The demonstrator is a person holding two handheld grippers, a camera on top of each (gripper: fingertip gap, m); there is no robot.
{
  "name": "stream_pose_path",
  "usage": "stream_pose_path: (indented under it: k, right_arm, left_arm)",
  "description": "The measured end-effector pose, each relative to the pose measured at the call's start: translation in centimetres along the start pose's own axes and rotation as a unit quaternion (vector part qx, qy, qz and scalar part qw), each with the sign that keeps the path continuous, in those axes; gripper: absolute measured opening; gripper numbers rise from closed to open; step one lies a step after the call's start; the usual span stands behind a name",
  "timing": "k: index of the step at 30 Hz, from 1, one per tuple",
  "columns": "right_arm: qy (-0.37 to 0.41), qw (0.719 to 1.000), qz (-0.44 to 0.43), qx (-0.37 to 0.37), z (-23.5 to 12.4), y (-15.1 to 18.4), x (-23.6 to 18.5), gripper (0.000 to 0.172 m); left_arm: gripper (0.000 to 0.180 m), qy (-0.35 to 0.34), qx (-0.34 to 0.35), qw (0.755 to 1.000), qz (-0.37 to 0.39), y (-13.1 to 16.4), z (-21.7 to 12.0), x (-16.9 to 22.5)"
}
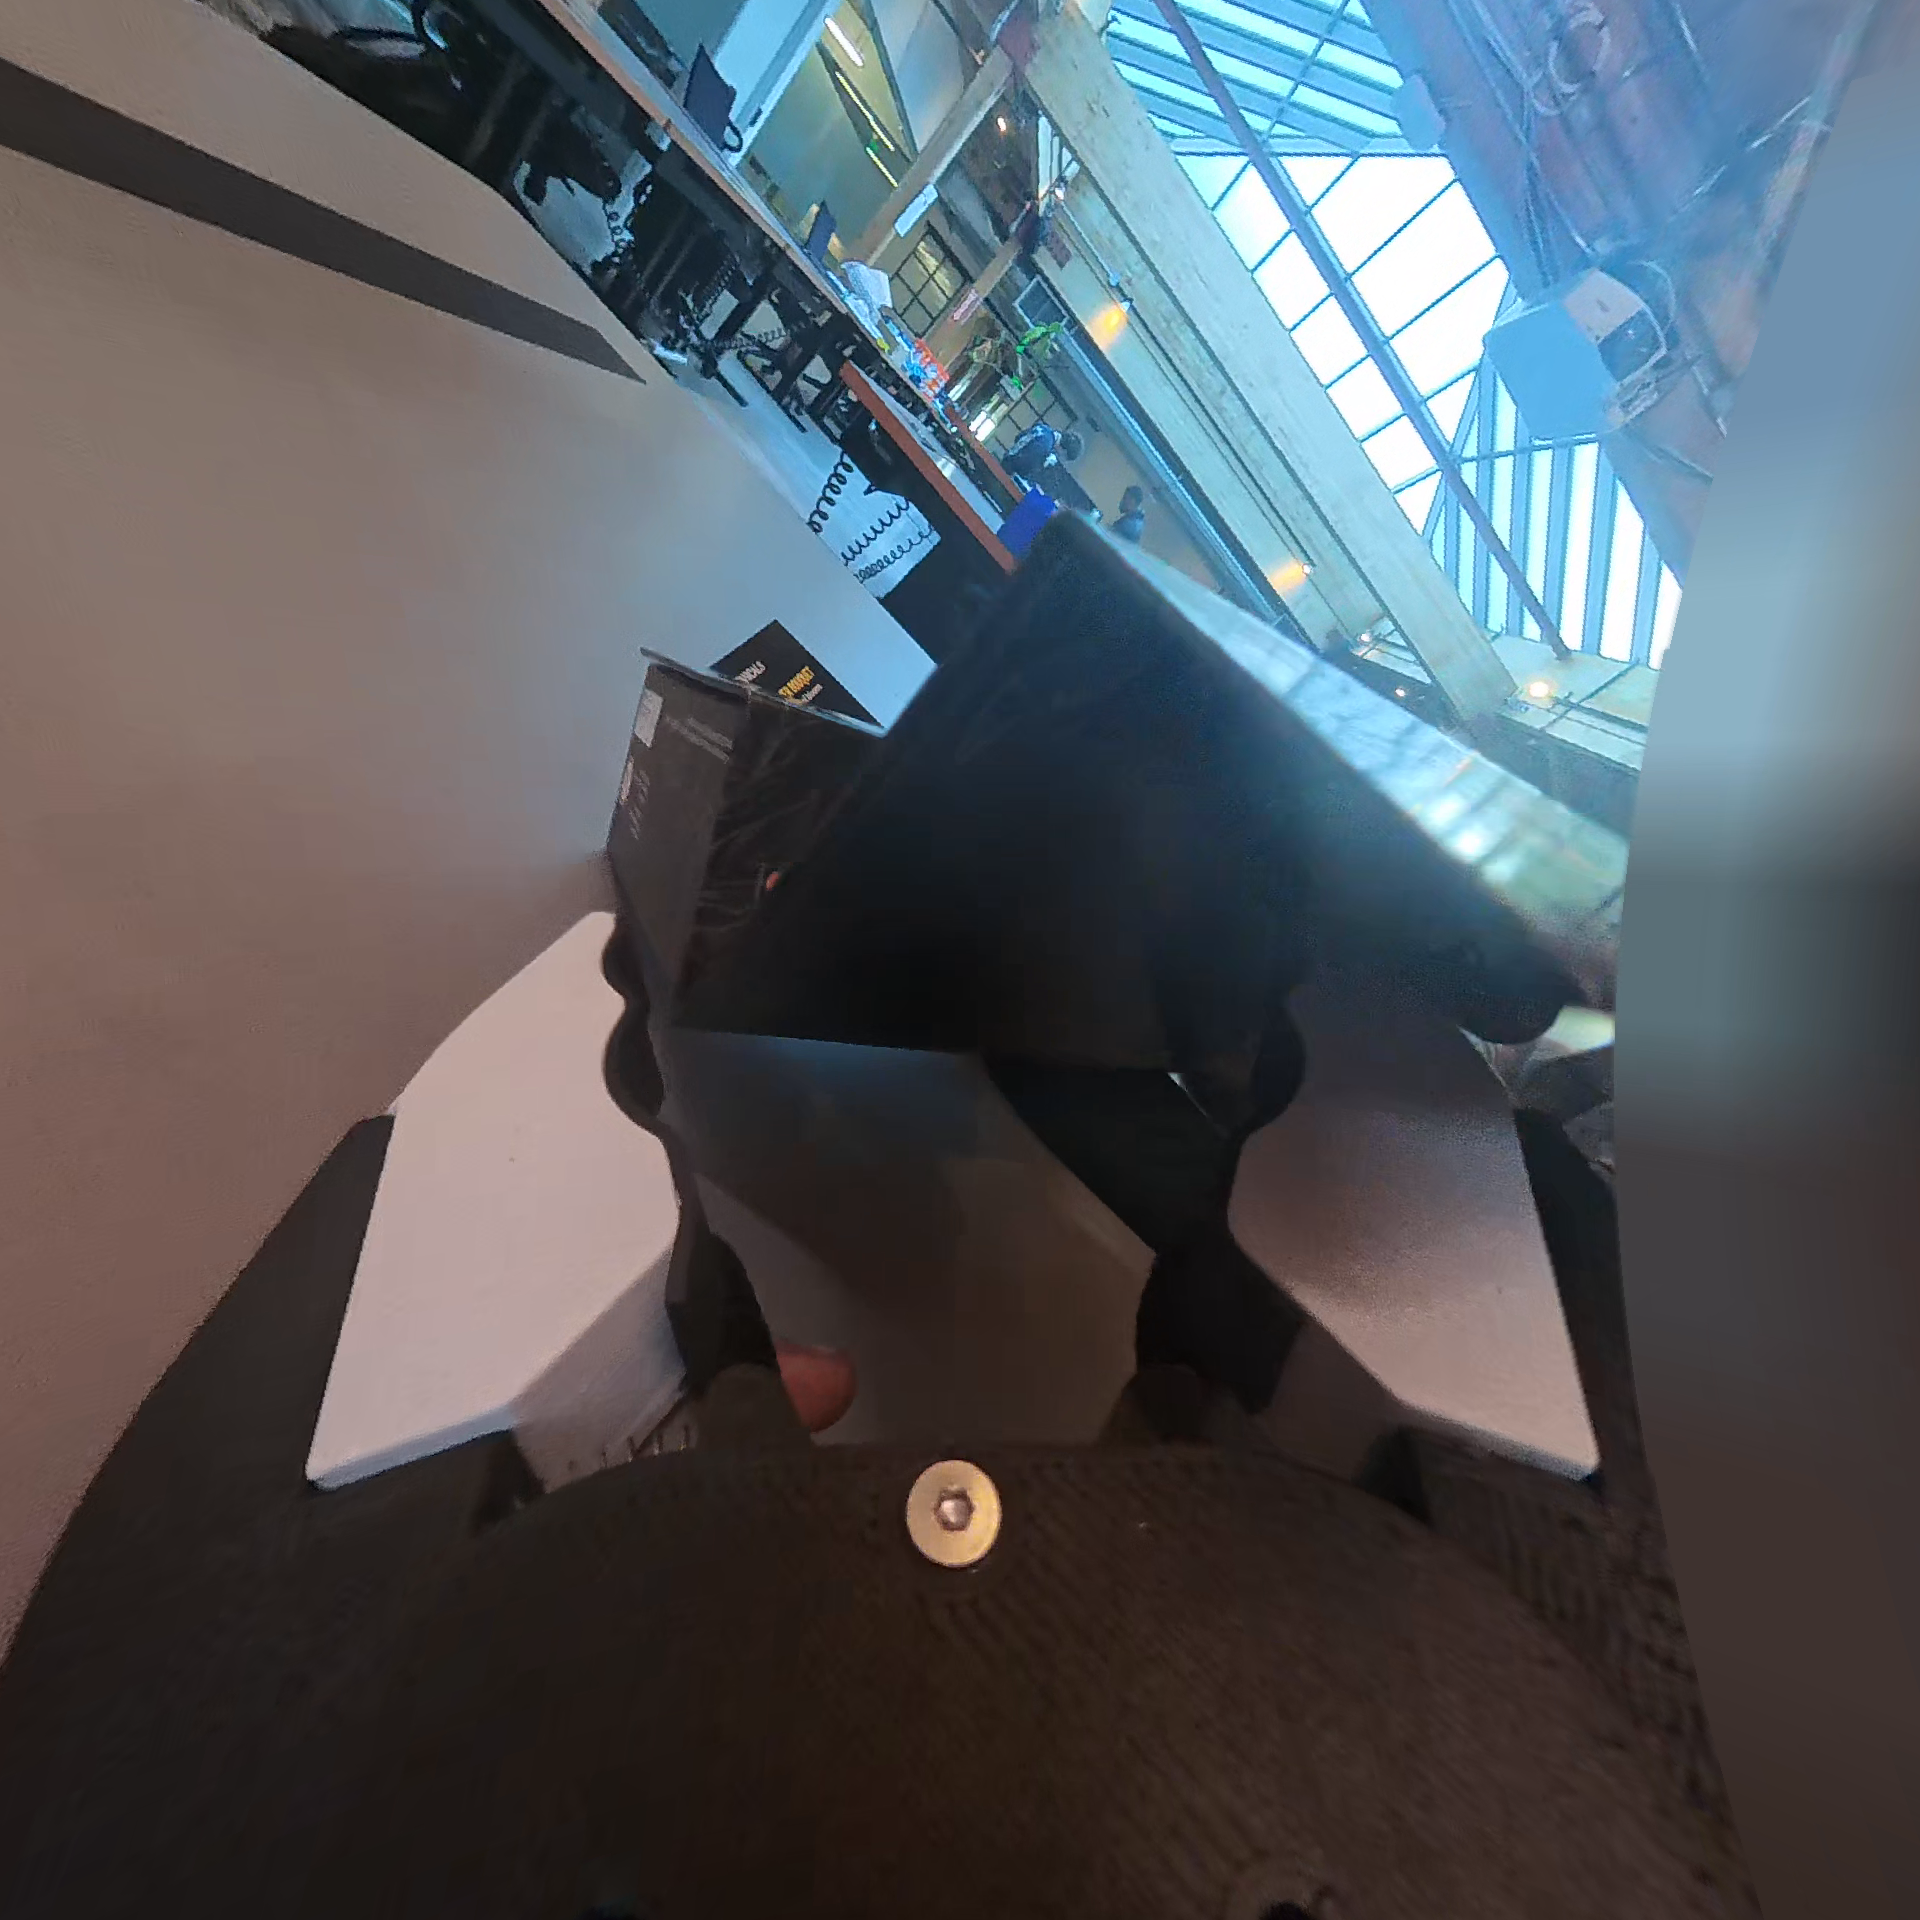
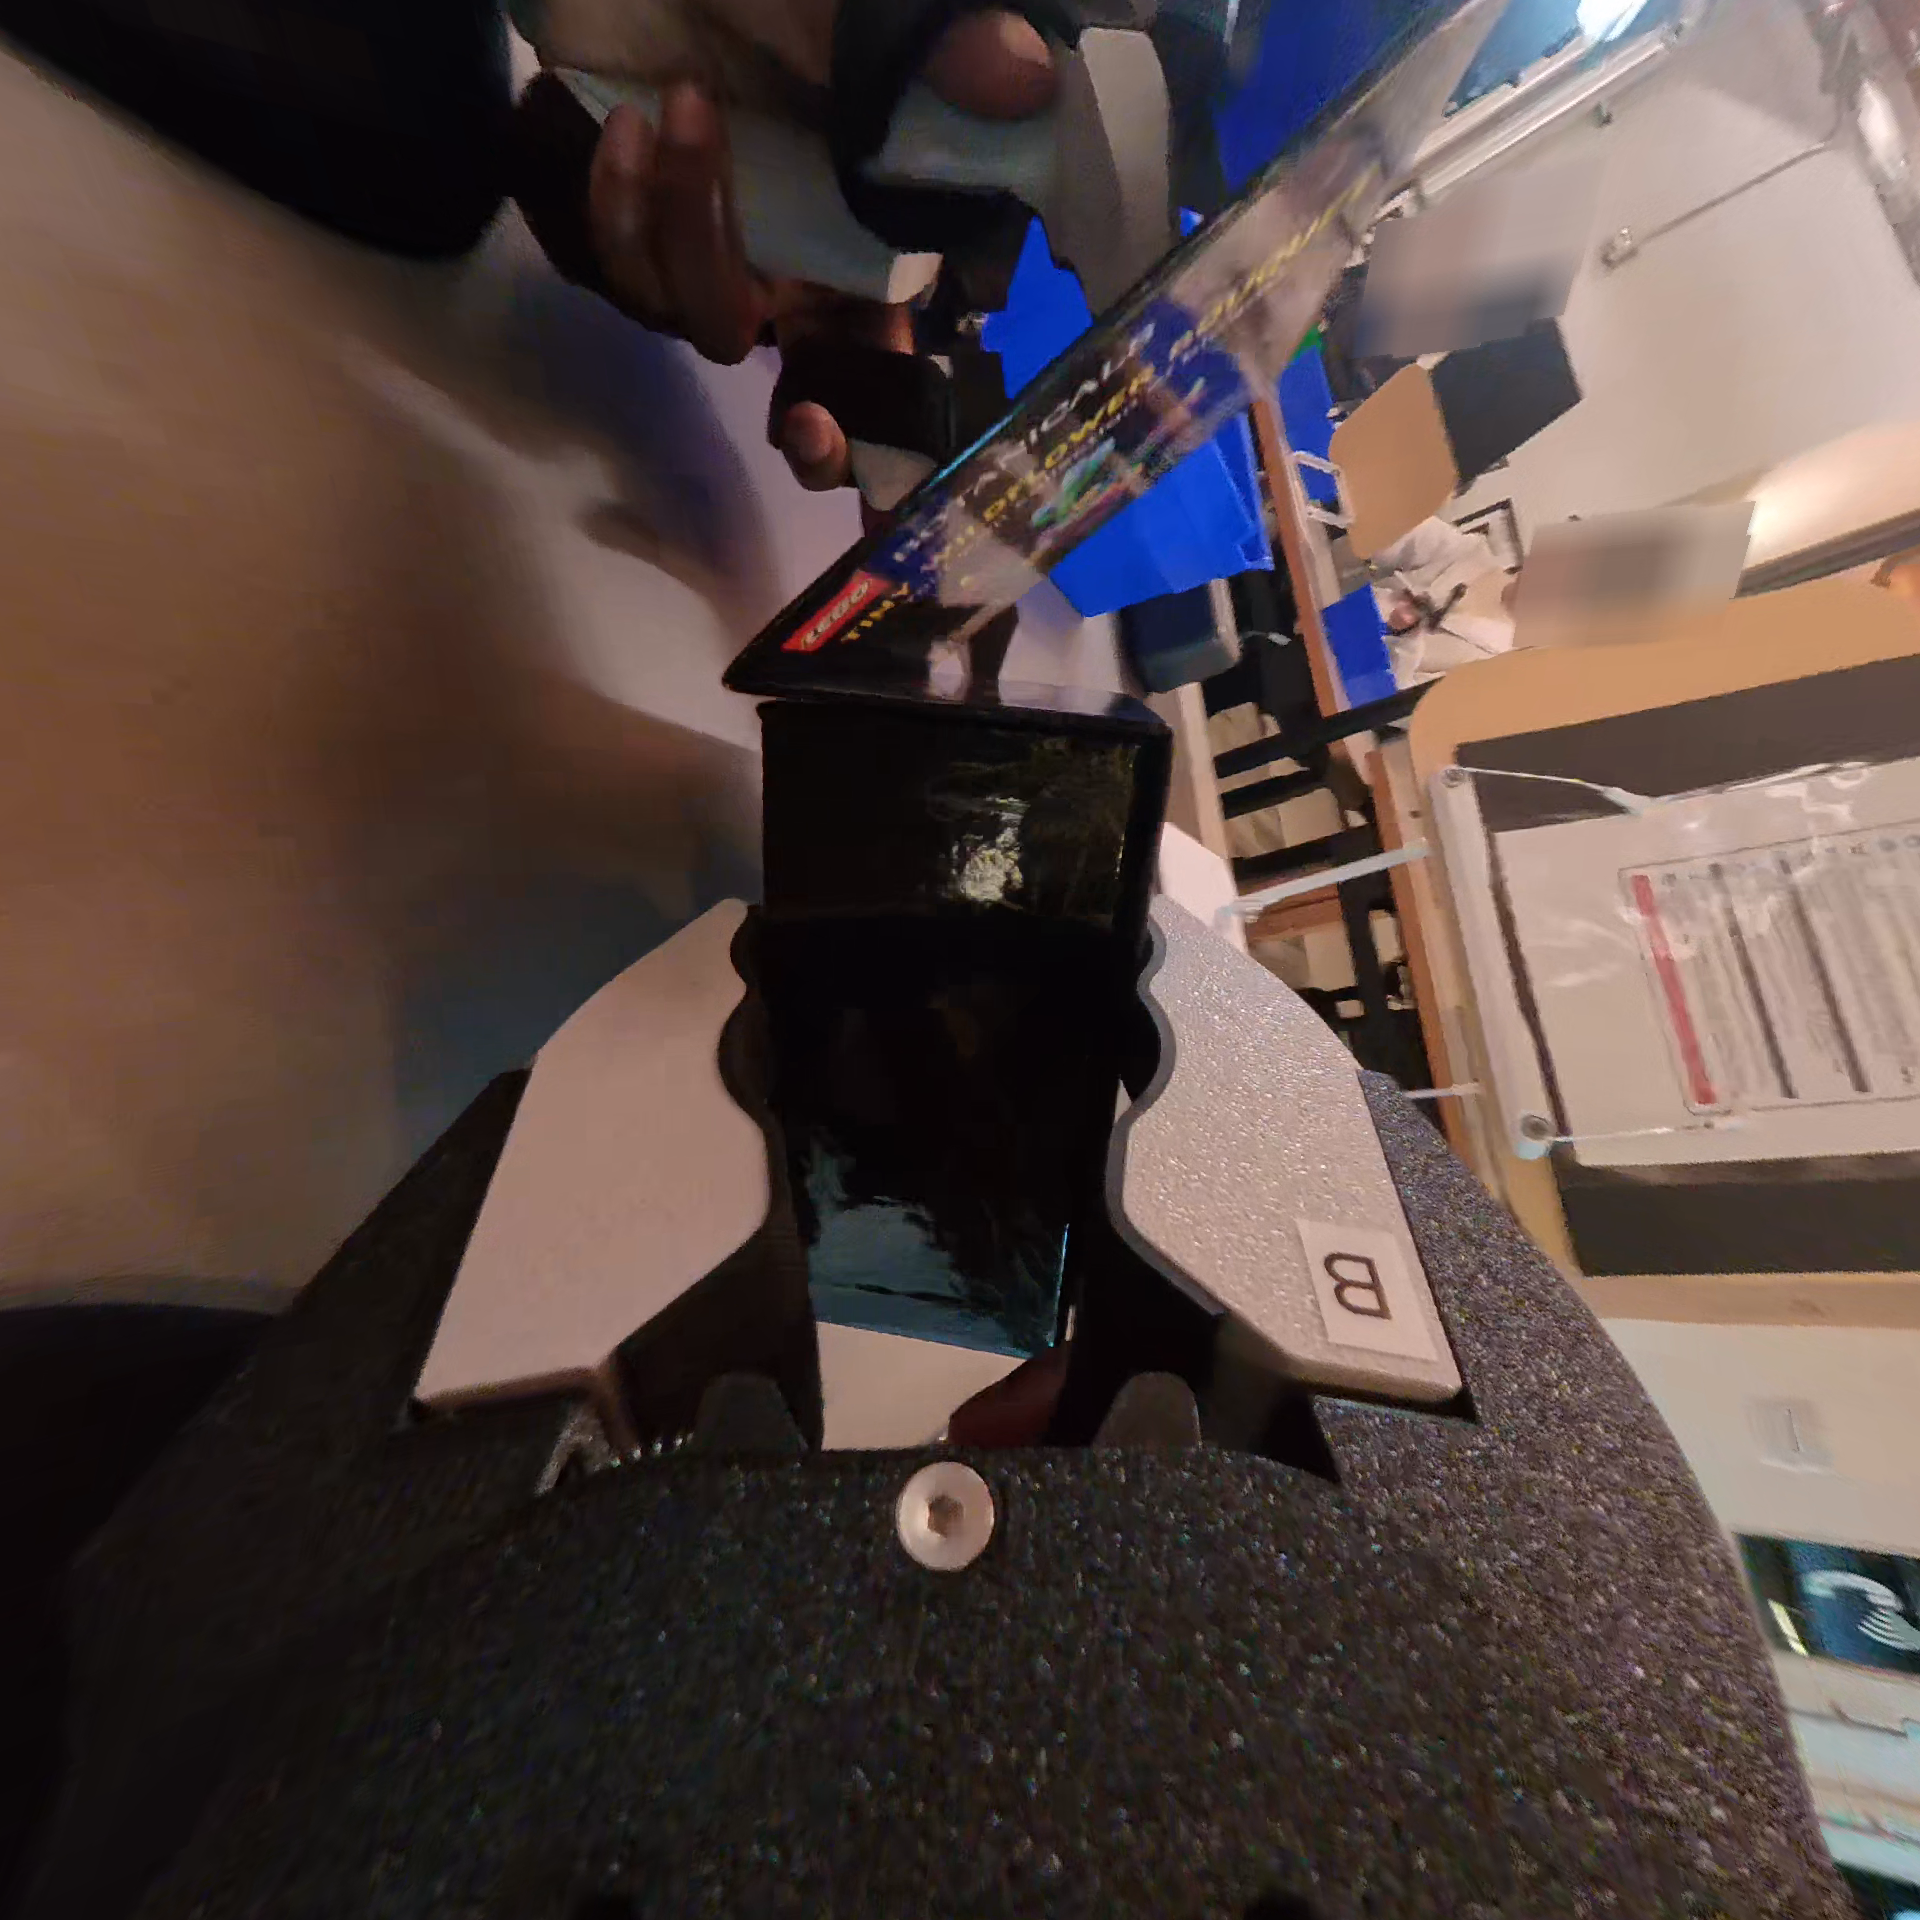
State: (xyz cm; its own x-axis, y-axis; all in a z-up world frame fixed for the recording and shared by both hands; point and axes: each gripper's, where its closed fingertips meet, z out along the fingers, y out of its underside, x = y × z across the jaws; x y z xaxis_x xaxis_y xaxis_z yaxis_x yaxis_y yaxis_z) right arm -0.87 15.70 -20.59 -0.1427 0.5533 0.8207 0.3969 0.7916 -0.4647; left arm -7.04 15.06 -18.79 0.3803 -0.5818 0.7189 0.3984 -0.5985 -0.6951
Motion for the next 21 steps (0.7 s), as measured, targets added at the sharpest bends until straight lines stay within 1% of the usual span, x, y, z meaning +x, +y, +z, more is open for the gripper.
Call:
stream_pose_path:
  k: [3,6,8,9,10,13,14,15,16,17,18,19,21]
  right_arm:
    - [-0.052,0.998,0.018,-0.004,0.0,-0.2,-1.6,0.068]
    - [-0.076,0.997,0.028,0.0,0.1,-0.3,-2.5,0.064]
    - [-0.093,0.995,0.042,0.007,0.2,-0.6,-2.9,0.066]
    - [-0.103,0.993,0.049,0.011,0.2,-0.8,-3.0,0.069]
    - [-0.118,0.991,0.06,0.013,0.2,-1.0,-3.3,0.078]
    - [-0.174,0.975,0.132,0.032,0.0,-2.0,-3.5,0.097]
    - [-0.188,0.965,0.178,0.04,-0.2,-2.3,-3.1,0.108]
    - [-0.207,0.947,0.242,0.045,-0.5,-2.3,-2.4,0.126]
    - [-0.226,0.921,0.315,0.047,-0.8,-2.2,-1.6,0.144]
    - [-0.234,0.894,0.38,0.048,-1.1,-1.7,-0.7,0.148]
    - [-0.227,0.874,0.427,0.052,-1.5,-1.0,0.3,0.147]
    - [-0.208,0.861,0.463,0.041,-1.7,0.5,1.1,0.147]
    - [-0.185,0.833,0.521,-0.018,-1.8,4.2,1.1,0.147]
  left_arm:
    - [0.113,0.003,0.011,1.0,-0.01,-0.1,-0.1,0.0]
    - [0.109,0.01,0.012,1.0,-0.013,0.0,-0.3,0.1]
    - [0.108,0.005,0.01,1.0,-0.015,0.1,-0.3,-0.3]
    - [0.106,0.001,0.01,1.0,-0.018,0.1,-0.3,-0.4]
    - [0.105,-0.001,0.012,1.0,-0.02,0.0,-0.3,-0.5]
    - [0.104,0.002,0.021,0.999,-0.026,-0.1,-0.5,-0.5]
    - [0.103,0.002,0.023,0.999,-0.029,-0.2,-0.6,-0.6]
    - [0.102,0.001,0.024,0.999,-0.032,-0.2,-0.6,-0.7]
    - [0.102,-0.001,0.024,0.999,-0.036,-0.2,-0.7,-0.8]
    - [0.101,0.0,0.024,0.999,-0.039,-0.2,-0.7,-0.8]
    - [0.101,0.001,0.024,0.999,-0.041,-0.2,-0.7,-0.8]
    - [0.1,0.002,0.024,0.999,-0.042,-0.2,-0.7,-0.8]
    - [0.099,0.004,0.021,0.999,-0.044,-0.1,-0.7,-0.9]
